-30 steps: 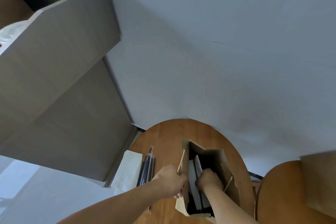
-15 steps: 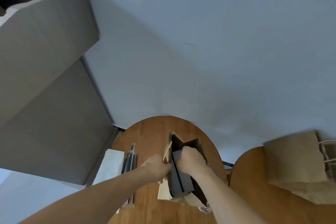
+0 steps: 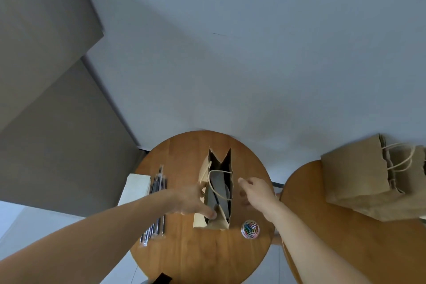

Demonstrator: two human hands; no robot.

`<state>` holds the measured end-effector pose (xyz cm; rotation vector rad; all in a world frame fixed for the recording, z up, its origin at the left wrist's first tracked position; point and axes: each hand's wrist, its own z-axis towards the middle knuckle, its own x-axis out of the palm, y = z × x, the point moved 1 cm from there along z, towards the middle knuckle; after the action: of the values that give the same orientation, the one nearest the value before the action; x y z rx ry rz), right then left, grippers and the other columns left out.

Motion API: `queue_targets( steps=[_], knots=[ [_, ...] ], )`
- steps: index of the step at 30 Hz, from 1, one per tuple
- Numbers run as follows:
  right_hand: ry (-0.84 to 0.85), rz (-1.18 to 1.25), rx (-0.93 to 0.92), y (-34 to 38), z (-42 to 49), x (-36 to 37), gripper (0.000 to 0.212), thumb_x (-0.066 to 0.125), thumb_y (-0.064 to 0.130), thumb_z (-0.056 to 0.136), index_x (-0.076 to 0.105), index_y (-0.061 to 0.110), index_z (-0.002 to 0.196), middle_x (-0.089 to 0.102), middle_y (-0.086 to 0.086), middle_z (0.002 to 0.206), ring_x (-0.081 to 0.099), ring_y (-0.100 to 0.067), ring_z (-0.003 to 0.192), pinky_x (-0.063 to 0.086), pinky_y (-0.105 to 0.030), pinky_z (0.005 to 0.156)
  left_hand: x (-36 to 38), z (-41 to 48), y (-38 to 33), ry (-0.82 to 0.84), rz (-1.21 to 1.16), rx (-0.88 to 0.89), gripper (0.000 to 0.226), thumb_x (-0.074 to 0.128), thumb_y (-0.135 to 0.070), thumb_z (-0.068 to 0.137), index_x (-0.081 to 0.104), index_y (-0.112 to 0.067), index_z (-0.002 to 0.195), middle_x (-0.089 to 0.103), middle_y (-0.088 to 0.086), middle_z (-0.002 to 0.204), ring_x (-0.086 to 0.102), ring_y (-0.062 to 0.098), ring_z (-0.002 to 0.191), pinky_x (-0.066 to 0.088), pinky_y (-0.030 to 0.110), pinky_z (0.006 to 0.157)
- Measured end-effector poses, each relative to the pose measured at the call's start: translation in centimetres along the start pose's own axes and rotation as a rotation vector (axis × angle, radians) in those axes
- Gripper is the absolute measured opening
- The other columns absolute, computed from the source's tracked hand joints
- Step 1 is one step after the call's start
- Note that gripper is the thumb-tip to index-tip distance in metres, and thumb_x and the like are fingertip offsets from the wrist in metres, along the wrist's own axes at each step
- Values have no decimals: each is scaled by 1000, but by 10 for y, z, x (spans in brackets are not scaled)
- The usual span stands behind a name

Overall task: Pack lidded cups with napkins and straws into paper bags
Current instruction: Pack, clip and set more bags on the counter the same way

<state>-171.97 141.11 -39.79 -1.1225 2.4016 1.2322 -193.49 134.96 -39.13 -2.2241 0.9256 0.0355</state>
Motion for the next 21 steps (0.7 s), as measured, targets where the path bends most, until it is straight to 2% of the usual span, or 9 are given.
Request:
queue_targets(
  steps=[4,6,8,10,13,15,17,19,21],
  knots=[
    [119,184,-50,-6,-9,24,36,40,48,101,67,24,97,69,-7,109,64,-17,90,56,-36,78,33,5,-11,-133,18,-5,75,74,-64,64,56,-27,126,63,-7,120,59,13,109,49,33,99],
    [136,239,-77,-1,-11,33,36,41,37,101,70,19,92,71,-9,101,66,-26,95,55,-44,82,45,8,-20,-227,4,-34,63,72,-64,68,60,-27,118,67,-7,106,64,12,97,55,35,90],
    [149,298,-102,2,-11,39,35,43,24,98,75,22,83,74,-3,92,66,-31,96,54,-45,79,50,12,-26,-331,67,-113,56,68,-63,73,62,-22,110,68,-4,98,67,13,89,58,32,80],
    [184,246,-175,4,-13,39,40,42,17,96,75,33,78,74,7,88,67,-22,90,56,-40,78,51,14,-30,-410,154,-192,41,62,-57,82,63,-20,102,68,-2,94,67,17,86,56,30,72],
    [131,-108,-371,-1,-8,22,31,49,19,95,65,30,118,69,8,113,65,-14,101,52,-30,88,45,16,-32,-467,195,-191,21,51,-33,93,62,-16,91,64,1,85,65,21,79,53,30,63],
    [-86,-324,-539,-1,0,4,48,57,18,93,49,23,140,55,4,138,61,-14,112,48,-23,90,35,16,-32,-495,248,-167,23,48,-26,94,53,-19,73,56,-3,71,57,15,62,42,25,49],
    [-224,-417,-676,7,8,-11,62,60,13,90,39,22,147,36,5,153,62,-16,108,53,-30,88,24,15,-33,-502,354,-143,29,47,-26,95,45,-24,66,51,-5,66,49,9,55,33,24,44],
    [-229,-539,-725,16,19,-22,64,60,13,90,37,24,148,26,8,158,62,-15,100,54,-35,82,12,16,-33,-508,452,-129,32,46,-29,97,43,-27,66,51,-5,66,48,9,55,32,24,44],
    [-192,-629,-731,20,30,-26,47,61,18,91,52,24,137,40,10,150,64,-17,98,53,-35,80,0,17,-34,-514,502,-120,34,45,-32,99,42,-27,65,52,-5,66,48,8,54,31,24,44]
  ],
)
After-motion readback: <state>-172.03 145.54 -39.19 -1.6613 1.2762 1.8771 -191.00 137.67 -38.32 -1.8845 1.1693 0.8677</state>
